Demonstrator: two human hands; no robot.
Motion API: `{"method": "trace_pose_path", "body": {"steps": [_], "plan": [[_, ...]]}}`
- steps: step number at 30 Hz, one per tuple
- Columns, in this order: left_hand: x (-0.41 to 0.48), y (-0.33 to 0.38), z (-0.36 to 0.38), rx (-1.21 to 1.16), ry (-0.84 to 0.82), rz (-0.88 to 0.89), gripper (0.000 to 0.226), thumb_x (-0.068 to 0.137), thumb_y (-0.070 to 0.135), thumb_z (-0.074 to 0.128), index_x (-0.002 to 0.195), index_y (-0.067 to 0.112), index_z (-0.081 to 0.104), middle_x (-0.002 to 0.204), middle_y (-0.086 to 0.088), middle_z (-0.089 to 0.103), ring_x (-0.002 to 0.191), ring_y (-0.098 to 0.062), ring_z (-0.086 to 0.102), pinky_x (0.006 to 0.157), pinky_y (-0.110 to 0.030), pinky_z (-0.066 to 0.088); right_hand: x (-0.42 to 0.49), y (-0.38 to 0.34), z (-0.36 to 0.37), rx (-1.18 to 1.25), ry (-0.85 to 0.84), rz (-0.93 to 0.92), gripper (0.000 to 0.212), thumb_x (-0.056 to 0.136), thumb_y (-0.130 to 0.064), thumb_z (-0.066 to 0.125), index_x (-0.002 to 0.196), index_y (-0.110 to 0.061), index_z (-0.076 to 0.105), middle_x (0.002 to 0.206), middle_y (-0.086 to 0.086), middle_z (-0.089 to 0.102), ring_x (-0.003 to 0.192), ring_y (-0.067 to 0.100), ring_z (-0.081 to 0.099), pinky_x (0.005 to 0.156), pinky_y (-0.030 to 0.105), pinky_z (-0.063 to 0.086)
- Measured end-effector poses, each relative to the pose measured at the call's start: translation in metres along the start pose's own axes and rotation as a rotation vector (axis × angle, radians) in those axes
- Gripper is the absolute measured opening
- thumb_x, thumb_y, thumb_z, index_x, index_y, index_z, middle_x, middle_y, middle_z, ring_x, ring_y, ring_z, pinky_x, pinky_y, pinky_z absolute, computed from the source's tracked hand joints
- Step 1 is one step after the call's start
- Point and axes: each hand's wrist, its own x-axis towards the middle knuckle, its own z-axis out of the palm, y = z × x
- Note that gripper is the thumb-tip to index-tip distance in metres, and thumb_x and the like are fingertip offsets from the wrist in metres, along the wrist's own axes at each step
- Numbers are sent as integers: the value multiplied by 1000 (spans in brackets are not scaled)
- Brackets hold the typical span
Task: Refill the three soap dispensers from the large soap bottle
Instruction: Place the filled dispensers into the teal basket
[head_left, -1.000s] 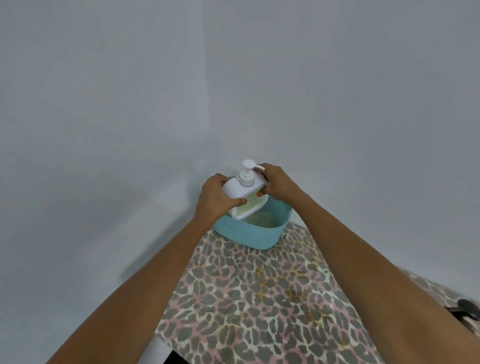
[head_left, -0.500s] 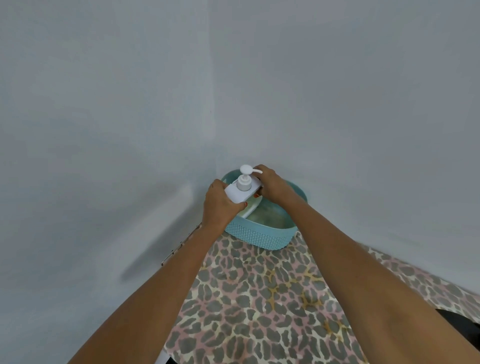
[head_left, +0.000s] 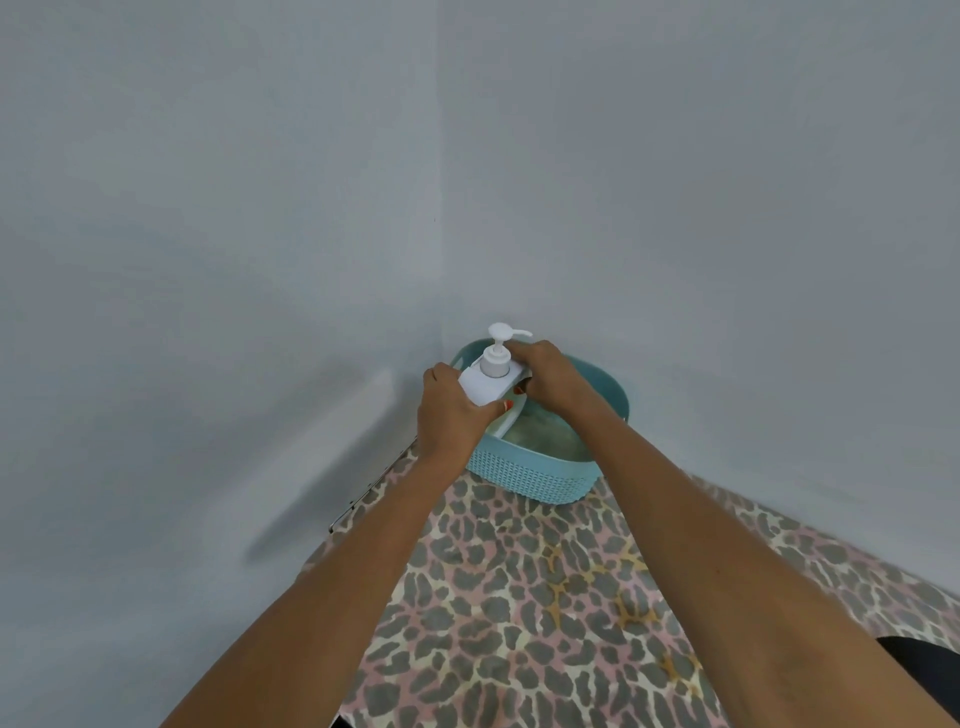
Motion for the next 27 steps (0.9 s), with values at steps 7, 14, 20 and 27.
{"method": "trace_pose_path", "body": {"steps": [7, 14, 20, 27], "plan": [[-7, -4, -4, -53, 7, 31, 58, 75, 23, 73, 122, 5, 44, 125, -12, 47, 109, -22, 50, 78, -19, 34, -17, -8, 10, -185, 154, 30, 62, 82, 9, 51, 138, -15, 39, 127, 16, 41, 116, 31, 38, 95, 35, 38], [-27, -2, -15, -112, 47, 74, 45, 79, 10, 68, 120, 5, 48, 126, -12, 48, 117, -23, 46, 87, -16, 33, -54, -24, -5, 118, 178, 133, 48, 86, 3, 52, 133, -6, 45, 134, 11, 45, 123, 24, 44, 102, 27, 33], [-59, 13, -19, -135, -5, 151, 39, 79, 8, 68, 115, 3, 54, 118, -13, 57, 108, -21, 51, 81, -15, 32, -105, -28, -20, 134, 265, 193, 37, 87, -2, 54, 123, -5, 54, 127, 11, 51, 119, 25, 48, 98, 28, 36], [-115, 31, -6, -258, -184, 155, 44, 78, 4, 68, 118, 0, 50, 120, -15, 58, 114, -24, 53, 94, -24, 38, -182, -26, -35, 126, 347, 208, 35, 85, -2, 56, 120, -4, 56, 122, 13, 56, 116, 26, 51, 97, 30, 39]]}}
